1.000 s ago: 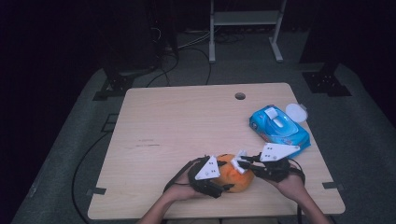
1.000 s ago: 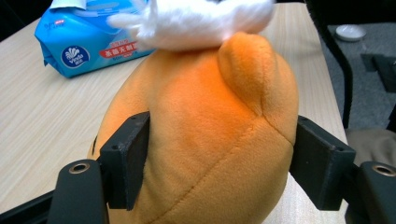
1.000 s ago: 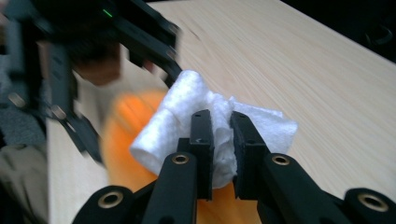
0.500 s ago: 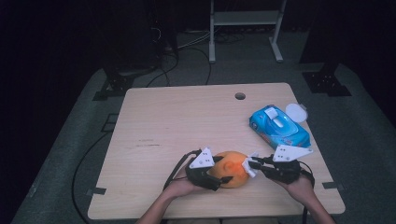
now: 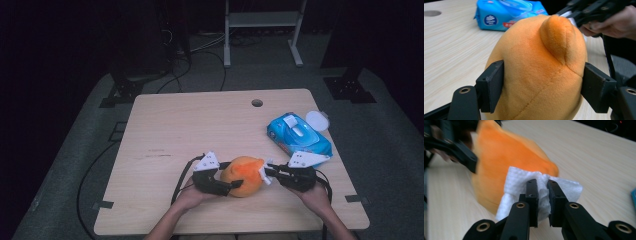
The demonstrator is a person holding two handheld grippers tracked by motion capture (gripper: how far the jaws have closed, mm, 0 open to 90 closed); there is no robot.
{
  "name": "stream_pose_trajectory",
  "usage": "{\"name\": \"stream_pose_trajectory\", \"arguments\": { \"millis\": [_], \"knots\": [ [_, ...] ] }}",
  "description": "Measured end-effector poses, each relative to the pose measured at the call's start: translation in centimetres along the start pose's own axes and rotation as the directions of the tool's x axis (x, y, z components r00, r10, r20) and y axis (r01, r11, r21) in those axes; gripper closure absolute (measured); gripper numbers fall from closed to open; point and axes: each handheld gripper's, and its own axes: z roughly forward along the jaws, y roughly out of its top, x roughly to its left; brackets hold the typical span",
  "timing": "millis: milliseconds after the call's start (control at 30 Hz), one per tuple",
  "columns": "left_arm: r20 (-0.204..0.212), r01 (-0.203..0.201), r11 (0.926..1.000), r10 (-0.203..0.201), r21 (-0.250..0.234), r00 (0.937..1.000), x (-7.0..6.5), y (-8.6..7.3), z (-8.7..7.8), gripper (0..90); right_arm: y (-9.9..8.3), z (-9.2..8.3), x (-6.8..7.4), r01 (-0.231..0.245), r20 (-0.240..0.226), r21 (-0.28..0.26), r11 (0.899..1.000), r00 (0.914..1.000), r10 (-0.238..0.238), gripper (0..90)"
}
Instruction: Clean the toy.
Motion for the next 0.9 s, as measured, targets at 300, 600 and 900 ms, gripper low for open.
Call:
{"name": "stream_pose_trajectory", "arguments": {
  "millis": [300, 600, 900],
  "knots": [
    [-0.084, 0.010, 0.9999, -0.010, 0.003, 0.9964, -1.8, 0.5, 1.5, 22.9, 3.4, 1.1, 4.6, 0.159, -0.007, -0.050, 0.986, 0.9872, -0.159, 79.9],
    [-0.106, -0.100, 0.9940, 0.104, 0.045, 0.9889, -3.6, 0.5, 2.1, 24.7, 5.1, 1.5, 4.6, 0.216, 0.075, -0.021, 0.976, 0.9740, -0.214, 79.9],
    [-0.085, -0.050, 0.9984, 0.052, 0.025, 0.9950, -2.6, 0.5, 1.7, 24.7, 1.5, 0.0, 1.3, 0.090, 0.110, 0.015, 0.996, 0.9897, -0.091, 79.9]
  ]
}}
